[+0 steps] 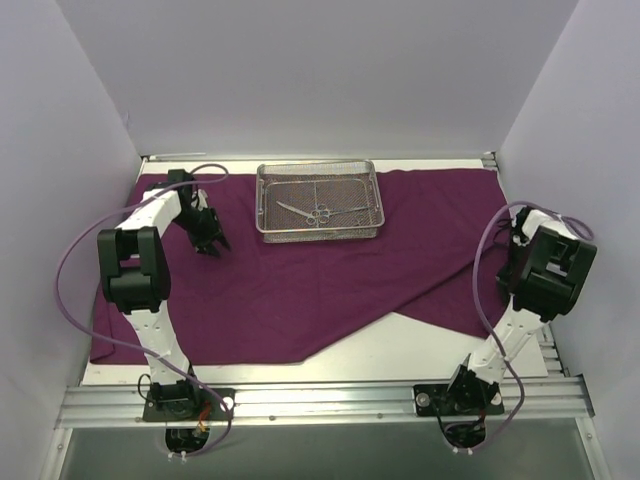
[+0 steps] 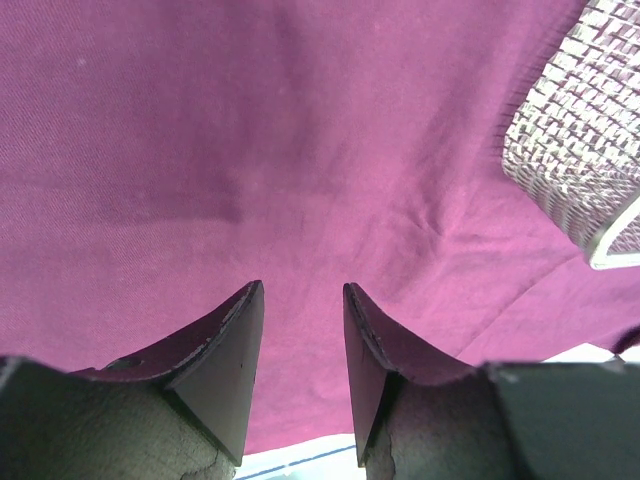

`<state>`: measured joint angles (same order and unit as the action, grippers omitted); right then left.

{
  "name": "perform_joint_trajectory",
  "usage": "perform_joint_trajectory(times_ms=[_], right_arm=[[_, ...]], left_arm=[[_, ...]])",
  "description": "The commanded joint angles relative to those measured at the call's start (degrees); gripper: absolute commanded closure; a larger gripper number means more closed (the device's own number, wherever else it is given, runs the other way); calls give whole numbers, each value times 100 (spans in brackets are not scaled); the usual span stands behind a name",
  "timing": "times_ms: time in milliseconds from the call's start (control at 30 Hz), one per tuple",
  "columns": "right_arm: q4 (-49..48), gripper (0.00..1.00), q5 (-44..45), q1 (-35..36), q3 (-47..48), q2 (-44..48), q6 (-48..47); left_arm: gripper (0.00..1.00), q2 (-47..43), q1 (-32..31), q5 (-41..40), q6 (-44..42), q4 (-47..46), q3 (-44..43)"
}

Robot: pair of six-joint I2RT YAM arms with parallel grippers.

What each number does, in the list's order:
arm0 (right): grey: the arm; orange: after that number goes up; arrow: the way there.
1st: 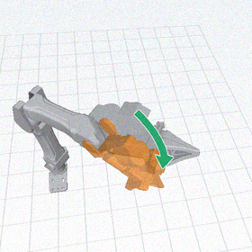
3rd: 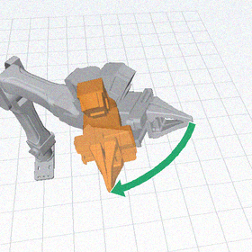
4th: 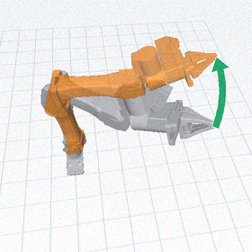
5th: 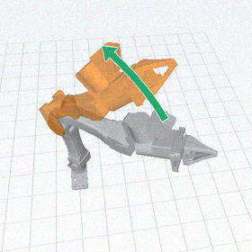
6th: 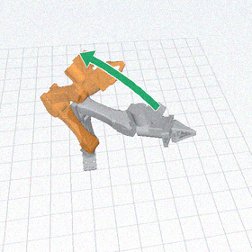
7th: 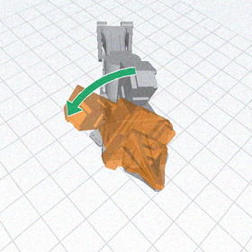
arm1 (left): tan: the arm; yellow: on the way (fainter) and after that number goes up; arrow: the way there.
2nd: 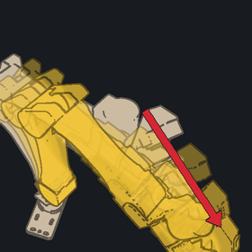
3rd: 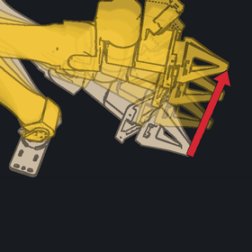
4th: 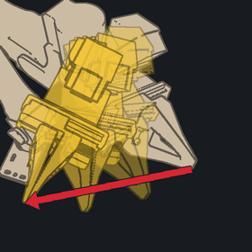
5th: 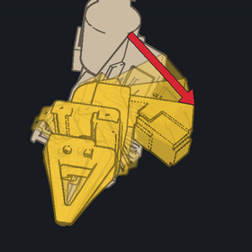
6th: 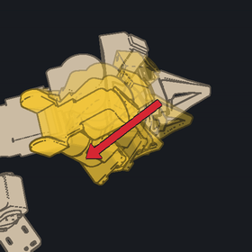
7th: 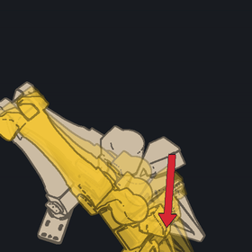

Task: Open and lay out the surgical kit
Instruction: Smooth out the surgical kit at the center of the board.

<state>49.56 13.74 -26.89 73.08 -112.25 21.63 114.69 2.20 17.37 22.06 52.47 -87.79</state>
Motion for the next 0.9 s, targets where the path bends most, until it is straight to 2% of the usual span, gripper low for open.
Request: perform_joint_trajectory(times_ms=[0,67,233,433,633,833,867], right_arm=[[581,100,1323,-281,740,89,114],[686,100,1918,-290,1023,19,-79],[975,100,2694,-299,1796,-254,-168],[1056,100,3459,-325,1991,62,-27],[819,100,3127,-387,1298,71,-150],[809,100,2108,-316,1095,353,-1],[836,97,2002,-316,1068,292,121]], left_arm=[[53,114,114,-40,-9,-61,-116],[53,150,149,-40,-27,-53,-116],[53,194,158,-5,-36,-44,-142],[53,194,167,-40,-71,0,-160],[53,255,263,-75,-115,62,-186],[53,246,404,-93,-106,62,-142],[53,255,404,-76,-88,44,-151]])
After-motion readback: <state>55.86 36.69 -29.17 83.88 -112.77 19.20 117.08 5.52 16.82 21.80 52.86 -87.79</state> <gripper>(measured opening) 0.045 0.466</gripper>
